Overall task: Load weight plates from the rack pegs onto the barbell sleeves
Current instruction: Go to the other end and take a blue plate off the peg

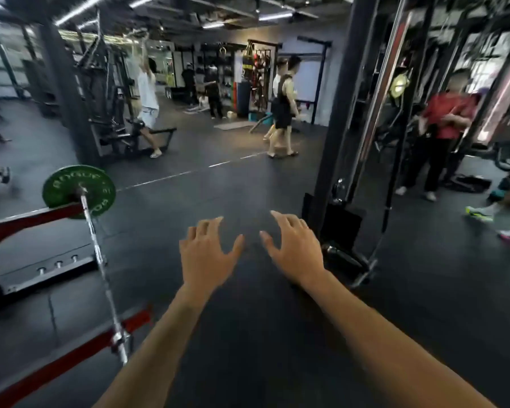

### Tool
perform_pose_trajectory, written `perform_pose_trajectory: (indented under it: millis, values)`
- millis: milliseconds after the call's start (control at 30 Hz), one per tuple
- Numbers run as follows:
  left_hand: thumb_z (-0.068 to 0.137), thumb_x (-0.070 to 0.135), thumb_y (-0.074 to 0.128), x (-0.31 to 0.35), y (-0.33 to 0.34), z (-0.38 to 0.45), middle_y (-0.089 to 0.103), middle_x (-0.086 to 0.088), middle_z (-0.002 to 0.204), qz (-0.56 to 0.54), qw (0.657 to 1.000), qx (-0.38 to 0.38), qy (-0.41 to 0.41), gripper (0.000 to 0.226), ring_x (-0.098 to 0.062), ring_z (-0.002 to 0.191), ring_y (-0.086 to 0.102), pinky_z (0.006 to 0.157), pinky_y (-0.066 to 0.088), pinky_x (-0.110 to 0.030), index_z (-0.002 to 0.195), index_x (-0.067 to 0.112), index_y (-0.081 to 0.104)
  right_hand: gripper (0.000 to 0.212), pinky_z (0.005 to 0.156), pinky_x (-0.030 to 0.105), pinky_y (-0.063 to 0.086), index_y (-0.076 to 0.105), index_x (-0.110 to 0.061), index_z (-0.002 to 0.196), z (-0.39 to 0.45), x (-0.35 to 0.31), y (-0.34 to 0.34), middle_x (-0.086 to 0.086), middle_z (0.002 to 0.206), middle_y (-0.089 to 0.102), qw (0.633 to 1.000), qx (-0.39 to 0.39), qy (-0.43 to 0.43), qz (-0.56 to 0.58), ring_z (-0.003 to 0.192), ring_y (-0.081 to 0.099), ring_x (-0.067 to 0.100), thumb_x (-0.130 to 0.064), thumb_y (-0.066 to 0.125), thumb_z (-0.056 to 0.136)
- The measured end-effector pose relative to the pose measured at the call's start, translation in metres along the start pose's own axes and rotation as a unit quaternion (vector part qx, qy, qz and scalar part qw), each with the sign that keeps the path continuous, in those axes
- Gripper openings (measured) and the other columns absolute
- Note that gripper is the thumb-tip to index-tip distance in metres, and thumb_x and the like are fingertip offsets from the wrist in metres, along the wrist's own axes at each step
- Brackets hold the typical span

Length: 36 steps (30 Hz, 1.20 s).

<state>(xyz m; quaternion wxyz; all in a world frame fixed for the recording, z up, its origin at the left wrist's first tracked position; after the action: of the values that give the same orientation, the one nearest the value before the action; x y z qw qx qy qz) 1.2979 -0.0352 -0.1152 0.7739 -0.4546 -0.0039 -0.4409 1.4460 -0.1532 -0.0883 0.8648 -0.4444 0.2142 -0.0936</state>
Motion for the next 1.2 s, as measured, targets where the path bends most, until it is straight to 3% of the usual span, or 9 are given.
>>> perform_pose_trajectory:
  millis: [267, 633, 733, 900, 1200]
  values:
    - [0.081, 0.07, 0.036, -0.009, 0.108, 0.156, 0.058, -0.002, 0.125, -0.009, 1.0, -0.006, -0.01, 0.074, -0.029, 0.114, 0.052, 0.088, 0.043, -0.047, 0.132, 0.021, 0.055, 0.056, 0.092, 0.042, 0.049, 0.045, -0.021, 0.139, 0.168, 0.069, 0.053, -0.001, 0.129, 0.055, 1.0, 0.005, 0.006, 0.011, 0.119, 0.051, 0.021, -0.052, 0.049, 0.093]
    - [0.086, 0.069, 0.043, -0.027, 0.276, 0.336, 0.053, 0.001, 0.128, 0.058, 0.996, -0.031, -0.054, 0.069, -0.025, 0.118, 0.045, 0.093, 0.036, -0.043, 0.138, 0.025, 0.049, 0.056, 0.088, 0.04, 0.048, 0.046, -0.019, 0.14, 0.389, 0.186, 0.192, 0.003, 0.128, 0.056, 0.997, -0.027, -0.016, 0.065, 0.115, 0.053, 0.025, -0.05, 0.049, 0.093]
    - [0.081, 0.072, 0.034, -0.048, 0.297, 0.386, 0.052, 0.002, 0.13, 0.074, 0.992, -0.023, -0.095, 0.075, -0.024, 0.12, 0.045, 0.095, 0.036, -0.041, 0.139, 0.026, 0.047, 0.057, 0.088, 0.041, 0.049, 0.045, -0.019, 0.14, 0.462, 0.189, 0.232, 0.003, 0.129, 0.055, 0.994, -0.043, -0.055, 0.087, 0.116, 0.052, 0.026, -0.051, 0.049, 0.093]
    - [0.089, 0.061, 0.053, -0.115, 0.321, 0.445, 0.053, 0.0, 0.129, 0.102, 0.982, 0.007, -0.161, 0.063, -0.027, 0.12, 0.048, 0.096, 0.038, -0.042, 0.139, 0.023, 0.049, 0.056, 0.09, 0.039, 0.047, 0.045, -0.02, 0.14, 0.56, 0.163, 0.305, 0.002, 0.132, 0.053, 0.982, -0.073, -0.101, 0.143, 0.117, 0.05, 0.024, -0.051, 0.048, 0.093]
    - [0.089, 0.064, 0.048, -0.238, 0.411, 0.605, 0.049, 0.003, 0.136, 0.112, 0.97, 0.013, -0.215, 0.067, -0.022, 0.127, 0.04, 0.104, 0.035, -0.041, 0.143, 0.025, 0.043, 0.055, 0.091, 0.037, 0.047, 0.048, -0.018, 0.139, 0.733, 0.127, 0.446, 0.001, 0.131, 0.054, 0.97, -0.095, -0.147, 0.167, 0.119, 0.051, 0.023, -0.048, 0.053, 0.093]
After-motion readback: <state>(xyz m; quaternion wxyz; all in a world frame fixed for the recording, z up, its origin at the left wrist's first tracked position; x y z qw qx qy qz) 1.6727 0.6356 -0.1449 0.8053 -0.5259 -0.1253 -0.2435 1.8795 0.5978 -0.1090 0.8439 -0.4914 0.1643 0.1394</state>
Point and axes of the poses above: each hand's wrist, its own z-axis towards the middle knuckle, its own y-axis out of the palm, x = y × z, the point moved 7 cm from there along z, towards the middle knuckle
